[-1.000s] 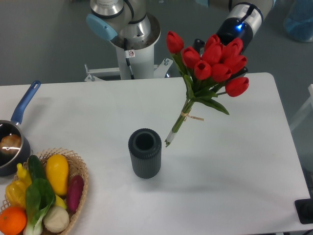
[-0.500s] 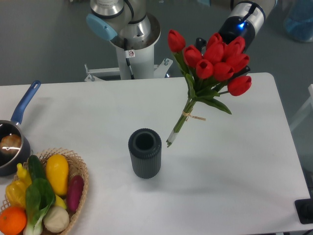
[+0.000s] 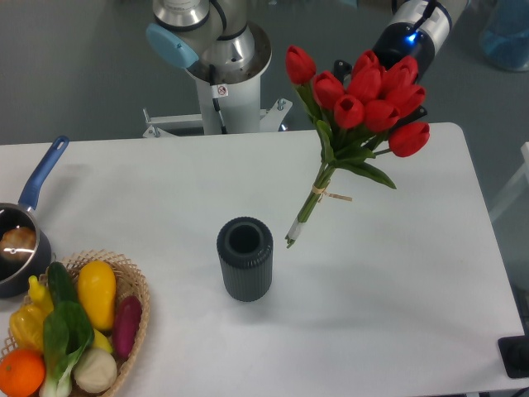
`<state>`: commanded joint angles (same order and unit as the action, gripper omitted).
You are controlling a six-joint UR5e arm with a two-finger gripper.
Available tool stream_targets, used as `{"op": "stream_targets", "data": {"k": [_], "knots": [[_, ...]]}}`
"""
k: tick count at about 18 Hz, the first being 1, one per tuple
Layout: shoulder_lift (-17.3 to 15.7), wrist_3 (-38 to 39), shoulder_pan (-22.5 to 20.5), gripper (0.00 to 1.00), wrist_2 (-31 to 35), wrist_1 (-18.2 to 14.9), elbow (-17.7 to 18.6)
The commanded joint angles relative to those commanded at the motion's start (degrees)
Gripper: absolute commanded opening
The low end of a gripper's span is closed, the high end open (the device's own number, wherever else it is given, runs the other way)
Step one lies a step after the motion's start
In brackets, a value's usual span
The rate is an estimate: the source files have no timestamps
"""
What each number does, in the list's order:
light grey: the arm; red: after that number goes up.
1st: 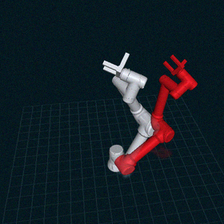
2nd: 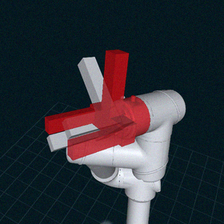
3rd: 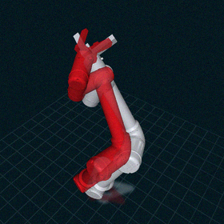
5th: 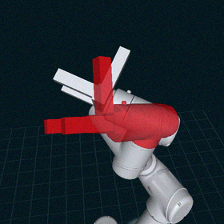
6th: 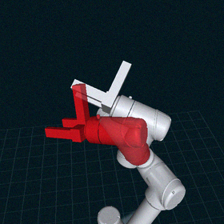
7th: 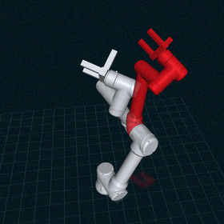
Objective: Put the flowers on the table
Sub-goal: 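Tilt the held tulip bouquet so the blooms swing downward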
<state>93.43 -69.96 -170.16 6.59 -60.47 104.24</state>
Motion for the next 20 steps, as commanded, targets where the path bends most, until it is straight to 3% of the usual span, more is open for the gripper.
{"op": "stream_targets", "data": {"k": [6, 11, 20], "knots": [[0.97, -0.18, -0.09, 0.33, 13.43, 0.09, -0.09], [0.71, -0.09, -1.32, 0.33, 16.86, 0.00, -0.26], [-0.26, -0.09, 0.52, 0.33, 40.84, -0.35, -1.67]]}}
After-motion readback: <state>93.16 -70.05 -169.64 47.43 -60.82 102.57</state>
